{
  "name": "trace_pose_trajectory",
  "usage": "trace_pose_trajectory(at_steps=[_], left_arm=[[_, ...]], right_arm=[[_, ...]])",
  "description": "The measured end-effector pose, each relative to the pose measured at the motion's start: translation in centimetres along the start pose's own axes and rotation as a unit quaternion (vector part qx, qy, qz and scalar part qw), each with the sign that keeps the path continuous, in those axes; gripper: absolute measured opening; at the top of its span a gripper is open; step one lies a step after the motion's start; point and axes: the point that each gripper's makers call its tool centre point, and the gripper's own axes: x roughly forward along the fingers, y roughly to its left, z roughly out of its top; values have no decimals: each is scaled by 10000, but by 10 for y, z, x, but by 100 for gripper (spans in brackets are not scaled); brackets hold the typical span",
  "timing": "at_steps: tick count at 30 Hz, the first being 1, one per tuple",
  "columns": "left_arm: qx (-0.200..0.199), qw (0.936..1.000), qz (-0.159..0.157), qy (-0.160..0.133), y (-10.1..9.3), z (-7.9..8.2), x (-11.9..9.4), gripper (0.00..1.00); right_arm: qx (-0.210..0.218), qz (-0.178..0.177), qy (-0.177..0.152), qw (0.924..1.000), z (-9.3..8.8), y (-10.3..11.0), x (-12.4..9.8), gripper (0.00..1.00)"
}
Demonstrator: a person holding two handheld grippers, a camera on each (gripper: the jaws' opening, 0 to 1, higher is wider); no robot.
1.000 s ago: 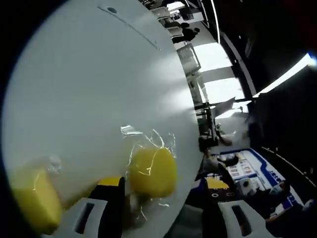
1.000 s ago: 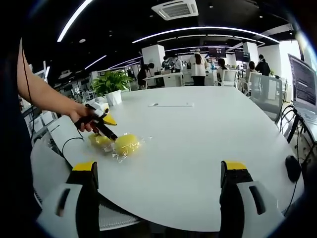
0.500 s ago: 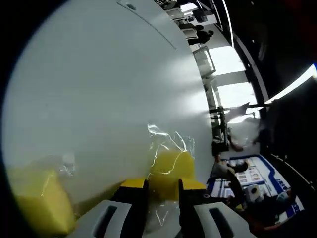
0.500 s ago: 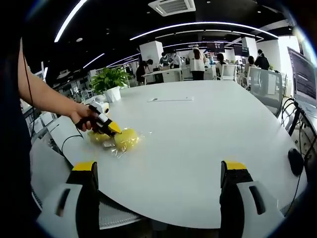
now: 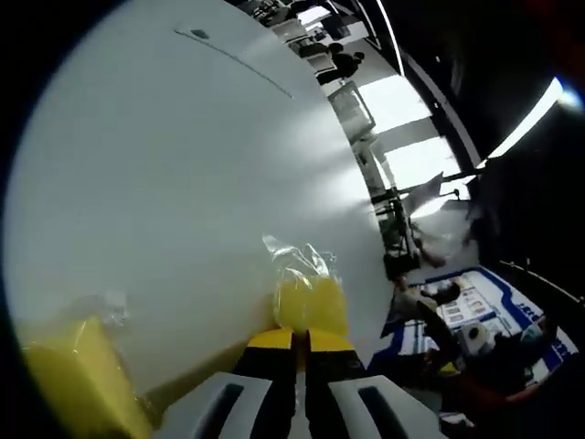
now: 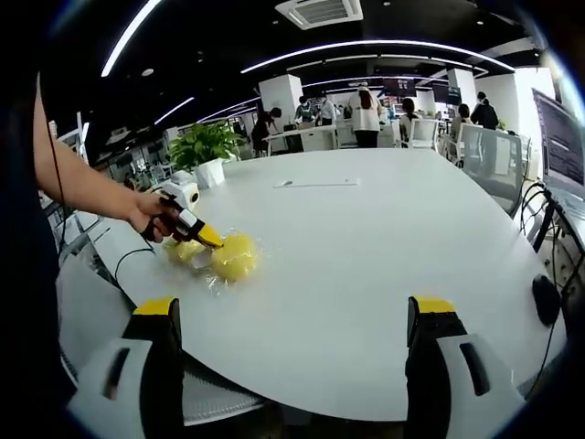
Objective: Compare the silicone blocks by pressing each to a similar depth, holding the contact briefly, and releasing to observe deformation and rebound differences across the visible hardness samples.
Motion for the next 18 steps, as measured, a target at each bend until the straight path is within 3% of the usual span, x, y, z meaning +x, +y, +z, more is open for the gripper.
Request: trace_pose_trajectory(at_steps=[2,4,10,18], left_arm=[[18,9998,-142,-106,-4,0,-2,0],[396,9987,-150,-278,-6,2,-3,0],[729,9947,-255,-671,-15,5,-8,0],[1111,9850,-681,-1129,-49,15,-22,0]], right_arm=[[-3,23,-47,10000,3,2,0,97],[-31,23,-60,10000,5,3,0,97],[-95,90,-26,9999,7,8,3,97],[-157,199,-58,9997,17,13,9,97]])
